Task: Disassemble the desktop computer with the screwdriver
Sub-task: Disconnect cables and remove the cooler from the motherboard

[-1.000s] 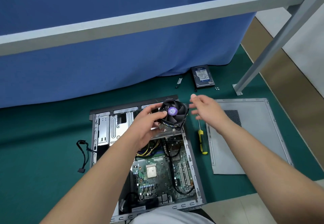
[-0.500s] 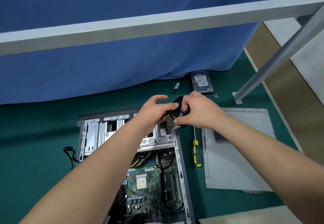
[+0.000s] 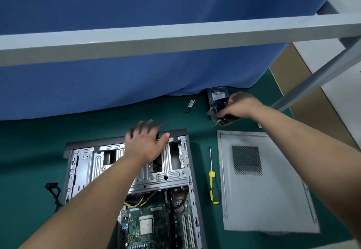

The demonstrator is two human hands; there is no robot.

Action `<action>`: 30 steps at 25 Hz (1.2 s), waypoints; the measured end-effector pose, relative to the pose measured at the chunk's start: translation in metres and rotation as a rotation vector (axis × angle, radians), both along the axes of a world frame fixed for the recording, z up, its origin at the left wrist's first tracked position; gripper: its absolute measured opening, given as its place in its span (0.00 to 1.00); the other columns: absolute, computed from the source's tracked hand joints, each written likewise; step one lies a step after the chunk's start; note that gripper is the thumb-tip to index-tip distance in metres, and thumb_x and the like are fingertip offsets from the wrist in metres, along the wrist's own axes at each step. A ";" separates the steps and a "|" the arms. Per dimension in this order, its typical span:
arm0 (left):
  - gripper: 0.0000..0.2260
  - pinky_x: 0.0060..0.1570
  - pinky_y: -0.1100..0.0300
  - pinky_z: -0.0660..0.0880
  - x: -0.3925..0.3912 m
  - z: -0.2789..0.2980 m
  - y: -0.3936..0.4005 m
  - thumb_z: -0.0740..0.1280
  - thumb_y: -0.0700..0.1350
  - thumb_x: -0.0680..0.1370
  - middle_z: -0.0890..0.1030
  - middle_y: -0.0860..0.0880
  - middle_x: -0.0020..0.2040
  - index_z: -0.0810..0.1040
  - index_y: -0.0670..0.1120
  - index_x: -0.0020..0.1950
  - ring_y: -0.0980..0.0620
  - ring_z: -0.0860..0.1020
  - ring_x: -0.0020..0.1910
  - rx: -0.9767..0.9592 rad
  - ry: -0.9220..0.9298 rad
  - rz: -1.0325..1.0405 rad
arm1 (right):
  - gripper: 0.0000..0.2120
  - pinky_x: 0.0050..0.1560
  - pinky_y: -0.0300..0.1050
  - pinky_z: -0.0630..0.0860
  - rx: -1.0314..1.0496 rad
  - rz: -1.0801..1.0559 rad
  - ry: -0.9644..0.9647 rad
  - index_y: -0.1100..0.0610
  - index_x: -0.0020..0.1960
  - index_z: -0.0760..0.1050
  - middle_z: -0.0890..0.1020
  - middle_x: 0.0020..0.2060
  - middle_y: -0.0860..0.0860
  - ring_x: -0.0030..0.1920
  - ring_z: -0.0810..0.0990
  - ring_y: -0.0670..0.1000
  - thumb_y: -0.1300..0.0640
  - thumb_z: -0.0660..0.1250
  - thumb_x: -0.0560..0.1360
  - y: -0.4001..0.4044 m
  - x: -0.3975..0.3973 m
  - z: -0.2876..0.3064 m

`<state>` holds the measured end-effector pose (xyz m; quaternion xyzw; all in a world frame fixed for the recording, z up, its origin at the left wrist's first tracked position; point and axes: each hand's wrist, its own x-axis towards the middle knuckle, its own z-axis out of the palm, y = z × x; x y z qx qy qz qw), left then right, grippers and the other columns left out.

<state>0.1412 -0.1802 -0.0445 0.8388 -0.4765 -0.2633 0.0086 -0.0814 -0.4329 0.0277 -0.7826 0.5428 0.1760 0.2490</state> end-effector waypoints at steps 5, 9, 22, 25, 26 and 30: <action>0.37 0.77 0.43 0.44 0.011 -0.004 -0.006 0.48 0.81 0.71 0.45 0.61 0.83 0.54 0.69 0.78 0.51 0.40 0.82 0.135 0.046 -0.045 | 0.31 0.49 0.46 0.76 0.012 -0.286 -0.143 0.53 0.55 0.79 0.81 0.55 0.49 0.52 0.79 0.53 0.38 0.81 0.59 -0.054 0.015 -0.040; 0.35 0.77 0.43 0.43 0.011 -0.004 -0.006 0.49 0.80 0.71 0.43 0.63 0.83 0.55 0.70 0.77 0.52 0.38 0.82 0.143 0.052 -0.043 | 0.36 0.58 0.47 0.80 -0.007 -0.395 -0.206 0.51 0.63 0.79 0.82 0.58 0.51 0.56 0.81 0.55 0.42 0.82 0.57 -0.078 0.032 -0.064; 0.33 0.77 0.43 0.45 0.007 0.002 -0.007 0.52 0.79 0.73 0.45 0.61 0.83 0.59 0.69 0.75 0.51 0.40 0.82 0.139 0.057 -0.025 | 0.48 0.69 0.51 0.68 -0.166 -0.407 -0.001 0.55 0.75 0.67 0.69 0.72 0.60 0.74 0.66 0.61 0.39 0.81 0.62 -0.092 0.052 -0.103; 0.32 0.77 0.43 0.45 0.007 0.002 -0.007 0.52 0.78 0.73 0.46 0.62 0.83 0.59 0.69 0.75 0.51 0.41 0.82 0.137 0.056 -0.027 | 0.47 0.69 0.52 0.67 -0.172 -0.402 0.010 0.54 0.75 0.66 0.68 0.72 0.59 0.74 0.65 0.61 0.38 0.79 0.64 -0.091 0.053 -0.107; 0.32 0.77 0.43 0.45 0.008 0.002 -0.007 0.52 0.78 0.73 0.46 0.62 0.83 0.59 0.69 0.75 0.51 0.41 0.82 0.136 0.056 -0.028 | 0.46 0.68 0.53 0.67 -0.176 -0.401 0.011 0.54 0.75 0.66 0.68 0.72 0.59 0.74 0.65 0.61 0.38 0.78 0.64 -0.091 0.053 -0.108; 0.32 0.76 0.43 0.45 0.008 0.001 -0.006 0.52 0.78 0.73 0.46 0.62 0.83 0.59 0.69 0.75 0.51 0.41 0.82 0.135 0.060 -0.021 | 0.45 0.70 0.55 0.65 -0.163 -0.404 -0.017 0.54 0.75 0.65 0.67 0.71 0.60 0.73 0.64 0.62 0.35 0.75 0.66 -0.082 0.051 -0.107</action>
